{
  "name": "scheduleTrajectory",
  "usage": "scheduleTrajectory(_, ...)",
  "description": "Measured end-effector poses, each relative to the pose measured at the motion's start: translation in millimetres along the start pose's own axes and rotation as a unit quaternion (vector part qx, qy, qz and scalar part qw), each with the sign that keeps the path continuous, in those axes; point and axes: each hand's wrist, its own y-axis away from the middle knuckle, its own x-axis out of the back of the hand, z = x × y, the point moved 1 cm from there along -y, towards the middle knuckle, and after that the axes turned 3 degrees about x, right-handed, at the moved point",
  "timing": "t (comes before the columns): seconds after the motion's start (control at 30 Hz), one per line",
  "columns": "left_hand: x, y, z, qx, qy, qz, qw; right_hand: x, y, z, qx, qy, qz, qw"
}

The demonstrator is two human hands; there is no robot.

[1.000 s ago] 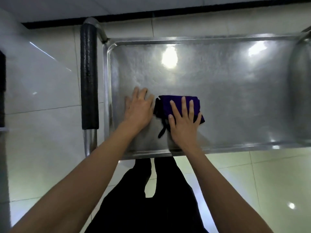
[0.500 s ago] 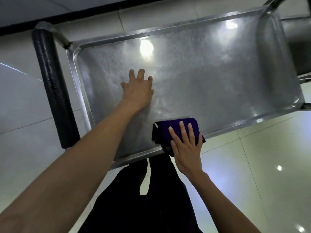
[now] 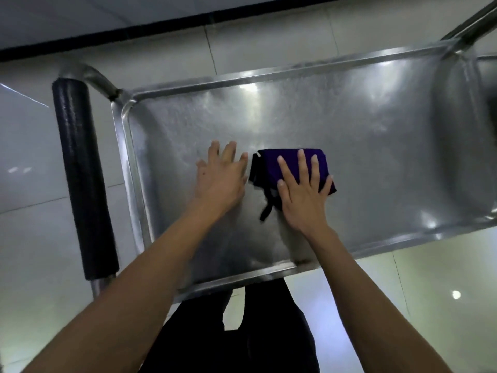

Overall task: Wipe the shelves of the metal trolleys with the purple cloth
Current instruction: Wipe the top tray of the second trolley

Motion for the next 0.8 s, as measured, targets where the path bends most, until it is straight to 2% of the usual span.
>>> scheduleTrajectory(0.17, 1, -4, 9, 0.034, 0.012, -0.012, 0.999, 25, -99, -18, 0.044, -0.015, -0.004, 0.999)
scheduleTrajectory(0.37, -8, -8, 17, 0.087, 0.033, -0.005, 0.996, 43, -196, -37, 0.090, 0.001, 0.038, 0.995)
scheduleTrajectory(0.6, -18, -9, 26, 0.117, 0.034, -0.023, 0.992, 42, -173, -21, 0.108, -0.004, 0.042, 0.993)
scheduleTrajectory(0.8, -14, -8, 29, 0.116, 0.024, -0.025, 0.993, 19, -64, 25, 0.086, 0.003, 0.044, 0.995)
